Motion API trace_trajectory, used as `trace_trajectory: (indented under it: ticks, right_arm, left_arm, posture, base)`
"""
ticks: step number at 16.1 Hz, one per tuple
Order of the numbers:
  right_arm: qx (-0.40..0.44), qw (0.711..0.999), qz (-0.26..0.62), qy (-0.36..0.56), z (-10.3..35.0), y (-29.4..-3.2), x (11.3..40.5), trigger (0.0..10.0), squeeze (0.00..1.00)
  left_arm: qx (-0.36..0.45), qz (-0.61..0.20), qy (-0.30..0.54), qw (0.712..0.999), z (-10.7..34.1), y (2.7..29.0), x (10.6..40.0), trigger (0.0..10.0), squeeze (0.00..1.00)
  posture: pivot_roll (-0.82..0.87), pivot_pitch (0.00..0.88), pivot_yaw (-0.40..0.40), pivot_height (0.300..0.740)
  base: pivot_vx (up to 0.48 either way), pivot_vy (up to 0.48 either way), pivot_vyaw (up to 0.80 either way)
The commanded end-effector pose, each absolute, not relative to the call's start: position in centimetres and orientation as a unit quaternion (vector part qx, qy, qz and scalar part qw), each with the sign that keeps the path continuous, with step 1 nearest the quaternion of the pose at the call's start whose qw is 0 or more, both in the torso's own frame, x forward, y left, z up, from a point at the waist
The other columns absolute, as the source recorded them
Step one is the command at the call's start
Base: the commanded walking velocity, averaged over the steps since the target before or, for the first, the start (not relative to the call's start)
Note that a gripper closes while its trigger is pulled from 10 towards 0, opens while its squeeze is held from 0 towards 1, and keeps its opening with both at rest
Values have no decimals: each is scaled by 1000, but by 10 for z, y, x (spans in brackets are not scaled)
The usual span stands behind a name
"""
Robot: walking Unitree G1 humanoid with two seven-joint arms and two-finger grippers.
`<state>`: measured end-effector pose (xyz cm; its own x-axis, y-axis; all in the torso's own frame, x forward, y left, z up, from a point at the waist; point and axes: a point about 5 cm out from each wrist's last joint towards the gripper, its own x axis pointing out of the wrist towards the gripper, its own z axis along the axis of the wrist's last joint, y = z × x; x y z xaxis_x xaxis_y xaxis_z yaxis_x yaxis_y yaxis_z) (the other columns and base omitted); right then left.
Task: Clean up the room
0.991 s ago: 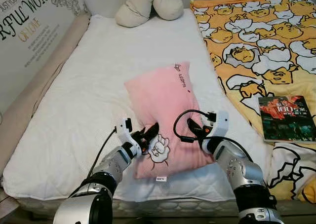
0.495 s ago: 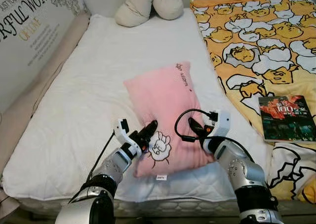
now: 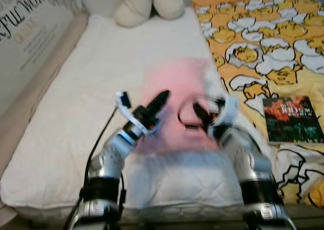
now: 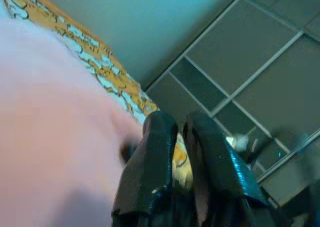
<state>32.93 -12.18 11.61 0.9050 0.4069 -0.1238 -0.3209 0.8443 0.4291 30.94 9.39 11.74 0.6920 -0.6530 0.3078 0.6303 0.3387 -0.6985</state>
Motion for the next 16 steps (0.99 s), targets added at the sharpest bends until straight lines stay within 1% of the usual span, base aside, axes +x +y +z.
trace_trajectory:
  ticks: [1, 3, 4, 5, 6, 7, 8, 12, 14, 16]
  right_arm:
    - [203, 955, 202, 75, 132, -118, 333, 0, 0]
    - [196, 958, 199, 68, 137, -122, 338, 0, 0]
    - [193, 959, 196, 73, 135, -124, 339, 0, 0]
    - [190, 959, 192, 85, 128, -125, 337, 0, 0]
    - [188, 959, 191, 93, 124, -126, 334, 0, 0]
    - [187, 958, 190, 104, 117, -127, 330, 0, 0]
    - [185, 958, 186, 114, 110, -129, 325, 0, 0]
    - [175, 960, 172, 132, 98, -138, 317, 0, 0]
    - [166, 962, 164, 138, 93, -147, 314, 0, 0]
    - [148, 966, 158, 143, 86, -153, 311, 0, 0]
  left_arm:
    - [-397, -384, 18, 833, 119, 103, 308, 0, 0]
    - [-384, -380, 26, 841, 119, 104, 302, 0, 0]
    - [-366, -369, 35, 853, 116, 105, 301, 0, 0]
    - [-325, -336, 53, 882, 110, 109, 302, 5333, 0]
    - [-310, -317, 56, 895, 108, 113, 305, 10000, 0]
    - [-294, -292, 56, 908, 108, 121, 308, 10000, 0]
    - [-279, -267, 55, 921, 107, 133, 311, 10000, 1000]
    - [-273, -232, 69, 931, 99, 156, 315, 10000, 1000]
    - [-231, -207, 112, 944, 76, 173, 316, 10000, 1000]
    - [-188, -209, 119, 952, 74, 175, 317, 10000, 1000]
  posture:
    - [-160, 0, 153, 740]
    - [-154, 0, 146, 740]
    - [-151, 0, 143, 740]
    - [-151, 0, 143, 740]
    - [-148, 0, 140, 740]
    - [-147, 0, 139, 740]
    - [-145, 0, 142, 740]
    - [-154, 0, 148, 740]
    - [-164, 0, 150, 740]
    - [-164, 0, 150, 740]
  base:
    - [0, 0, 0]
    - [0, 0, 0]
    - [0, 0, 0]
    - [0, 0, 0]
    - [0, 0, 0]
    - [0, 0, 0]
    - [0, 0, 0]
    - [0, 0, 0]
    - [0, 0, 0]
    - [0, 0, 0]
